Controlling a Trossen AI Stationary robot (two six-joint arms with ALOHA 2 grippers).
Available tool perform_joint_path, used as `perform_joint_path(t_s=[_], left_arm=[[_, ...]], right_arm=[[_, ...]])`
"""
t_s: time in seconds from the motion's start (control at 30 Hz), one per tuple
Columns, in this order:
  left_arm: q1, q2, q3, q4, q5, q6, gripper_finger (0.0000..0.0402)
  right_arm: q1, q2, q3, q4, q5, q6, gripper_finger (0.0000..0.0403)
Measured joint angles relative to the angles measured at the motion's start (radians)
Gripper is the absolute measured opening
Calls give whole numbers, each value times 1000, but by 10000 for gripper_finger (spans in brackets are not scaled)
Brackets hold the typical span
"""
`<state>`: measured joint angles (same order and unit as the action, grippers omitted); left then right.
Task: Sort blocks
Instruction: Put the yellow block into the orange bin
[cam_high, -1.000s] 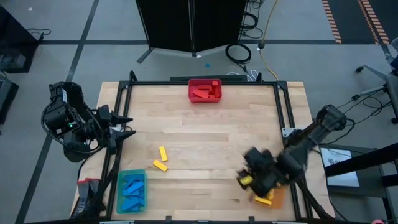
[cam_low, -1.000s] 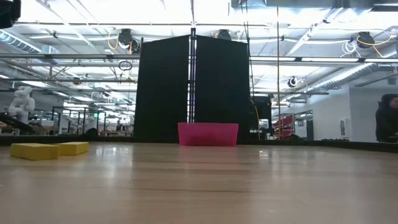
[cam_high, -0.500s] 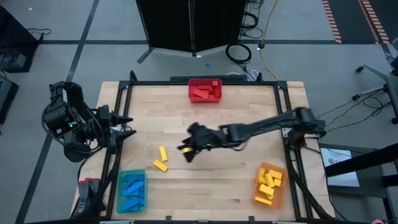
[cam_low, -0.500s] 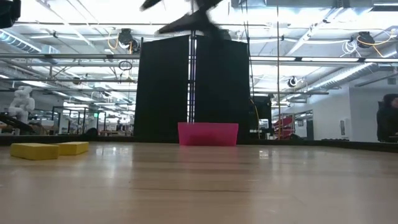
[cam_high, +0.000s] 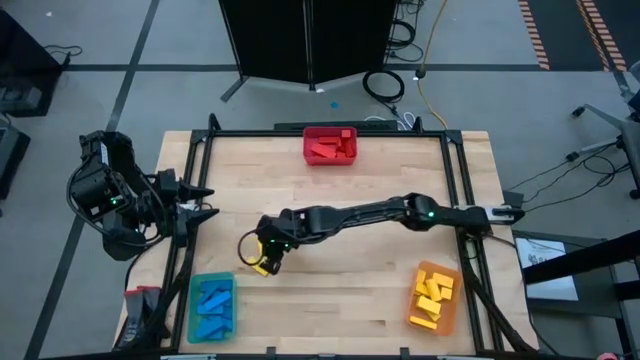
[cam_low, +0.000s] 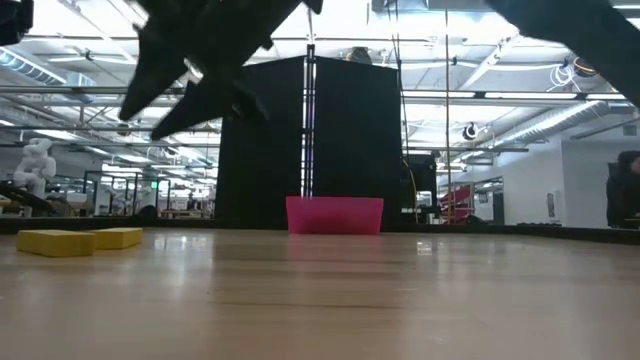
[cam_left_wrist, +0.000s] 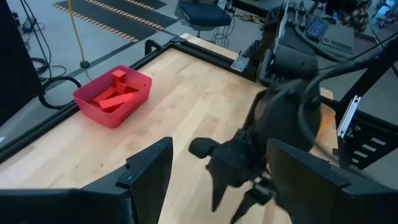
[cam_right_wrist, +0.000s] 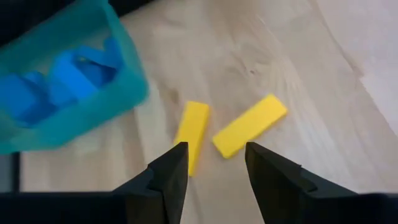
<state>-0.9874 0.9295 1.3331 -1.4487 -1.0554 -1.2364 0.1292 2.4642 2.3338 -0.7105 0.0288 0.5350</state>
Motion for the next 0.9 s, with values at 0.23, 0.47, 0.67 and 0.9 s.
perform_joint_path(t_s=[0.23, 0.47, 0.67, 0.9], left_arm=[[0, 3, 0, -1, 0, -15, 264], [0, 15, 0, -5, 0, -15, 264], [0, 21, 0, -5, 1, -15, 264], [0, 25, 0, -4, 1, -16, 264]], right_arm=[[-4, 44, -4, 10, -1, 9, 161], [-9, 62, -4, 218, 80, -9, 162], [-12, 117, -4, 260, 73, -25, 148], [-12, 185, -5, 273, 69, -27, 141]])
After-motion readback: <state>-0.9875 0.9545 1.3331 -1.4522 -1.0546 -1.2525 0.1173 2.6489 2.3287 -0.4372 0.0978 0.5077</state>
